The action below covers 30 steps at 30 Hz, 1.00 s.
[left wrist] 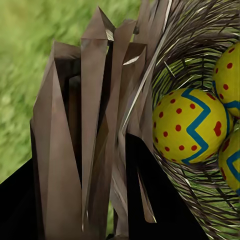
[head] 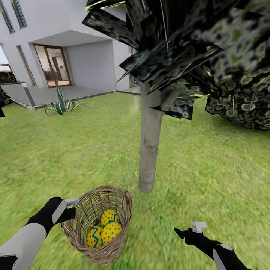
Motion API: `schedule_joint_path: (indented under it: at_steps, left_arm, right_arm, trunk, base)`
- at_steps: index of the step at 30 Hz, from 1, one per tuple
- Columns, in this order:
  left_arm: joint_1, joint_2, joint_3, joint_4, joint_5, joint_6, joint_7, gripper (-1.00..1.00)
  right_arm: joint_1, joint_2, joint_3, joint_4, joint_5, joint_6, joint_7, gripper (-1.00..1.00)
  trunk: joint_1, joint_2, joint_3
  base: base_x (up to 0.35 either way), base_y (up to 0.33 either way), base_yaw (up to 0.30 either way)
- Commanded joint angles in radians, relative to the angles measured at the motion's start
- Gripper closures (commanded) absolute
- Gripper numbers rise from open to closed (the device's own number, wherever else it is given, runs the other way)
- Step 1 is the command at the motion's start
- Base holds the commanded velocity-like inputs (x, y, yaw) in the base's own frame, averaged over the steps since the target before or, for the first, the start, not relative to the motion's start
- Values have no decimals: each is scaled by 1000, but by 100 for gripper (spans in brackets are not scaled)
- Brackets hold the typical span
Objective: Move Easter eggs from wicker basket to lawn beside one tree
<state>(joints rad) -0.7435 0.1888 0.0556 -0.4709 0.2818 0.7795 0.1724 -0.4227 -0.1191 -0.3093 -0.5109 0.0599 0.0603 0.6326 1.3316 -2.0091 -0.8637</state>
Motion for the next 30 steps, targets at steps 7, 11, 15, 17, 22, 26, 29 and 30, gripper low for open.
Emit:
schedule_joint_path:
  at_steps: [7,11,15,17,22,26,29,30]
  left_arm:
    - [-1,0,3,-2,19,3,7,100]
    - [-1,0,3,-2,19,3,7,100]
    - [-1,0,3,-2,19,3,7,100]
    - [-1,0,3,-2,19,3,7,100]
    - [-1,0,3,-2,19,3,7,100]
    - [-1,0,3,-2,19,3,7,100]
    - [-1,0,3,-1,19,3,7,100]
    - [-1,0,3,-1,19,3,7,100]
  right_arm:
    - [-1,1,-8,-1,6,4,9,-100]
    - [-1,1,-8,-1,6,4,9,-100]
    - [-1,1,-8,-1,6,4,9,-100]
    - [-1,1,-8,-1,6,4,9,-100]
    - [-1,1,-8,-1,6,4,9,-100]
    - [-1,1,-8,-1,6,4,9,-100]
    - [-1,1,-8,-1,6,4,9,-100]
    - [-1,1,-8,-1,6,5,9,-100]
  trunk:
    - [15,-29,-13]
    - [31,-57,-26]
    - [46,-85,-39]
    - [54,-99,-45]
    - [73,-134,-60]
    - [88,-162,-73]
    - [100,-183,-82]
    - [103,-190,-86]
  base:
    - [0,0,0]
    - [0,0,0]
    - [0,0,0]
    - [0,0,0]
    - [0,0,0]
    - [0,0,0]
    - [0,0,0]
    - [0,0,0]
